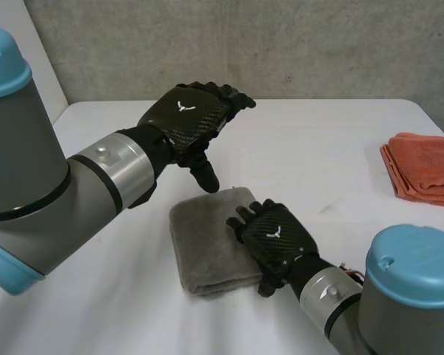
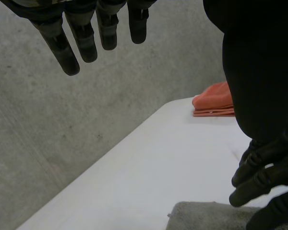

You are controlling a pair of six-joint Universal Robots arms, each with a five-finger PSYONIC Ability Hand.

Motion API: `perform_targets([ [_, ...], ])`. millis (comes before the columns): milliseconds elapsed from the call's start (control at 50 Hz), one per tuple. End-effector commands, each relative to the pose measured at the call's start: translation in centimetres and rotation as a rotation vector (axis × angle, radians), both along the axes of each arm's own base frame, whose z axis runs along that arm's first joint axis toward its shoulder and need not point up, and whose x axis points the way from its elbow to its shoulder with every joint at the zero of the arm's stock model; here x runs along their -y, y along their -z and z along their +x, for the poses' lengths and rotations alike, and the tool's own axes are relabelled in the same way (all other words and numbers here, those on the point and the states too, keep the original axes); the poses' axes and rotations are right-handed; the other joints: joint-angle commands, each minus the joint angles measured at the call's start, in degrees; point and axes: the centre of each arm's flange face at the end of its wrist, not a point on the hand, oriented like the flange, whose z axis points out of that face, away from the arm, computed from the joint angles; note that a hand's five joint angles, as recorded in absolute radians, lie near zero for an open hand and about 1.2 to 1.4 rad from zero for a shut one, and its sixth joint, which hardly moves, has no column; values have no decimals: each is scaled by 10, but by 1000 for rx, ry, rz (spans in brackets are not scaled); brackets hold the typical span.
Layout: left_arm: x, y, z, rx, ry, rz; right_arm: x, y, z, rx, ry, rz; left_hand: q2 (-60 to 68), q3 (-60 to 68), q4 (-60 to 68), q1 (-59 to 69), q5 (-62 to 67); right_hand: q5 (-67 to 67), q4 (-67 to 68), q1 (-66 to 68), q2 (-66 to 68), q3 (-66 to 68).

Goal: Fold the laundry.

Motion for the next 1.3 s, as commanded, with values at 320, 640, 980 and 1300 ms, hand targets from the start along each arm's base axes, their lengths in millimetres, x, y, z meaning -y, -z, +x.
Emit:
perform_targets([
  [320,4,10,2,-1,-15,82,2,43,33,-28,-90,-85,-5,-16,-14,8,-23,62,66,101,73,79],
  [640,3,16,3,8,-14,101,12,54,45,-54,-90,-129,-5,-16,-14,8,-23,162,165,200,172,178],
  [980,5,17,4,6,-21,107,27,55,57,-44,-72,-160,-3,-14,-12,9,-21,192,196,230,202,209],
  [1300,3,21,5,13,-20,120,37,52,66,-27,-72,-187,-3,-14,-12,9,-21,377,381,415,387,393],
])
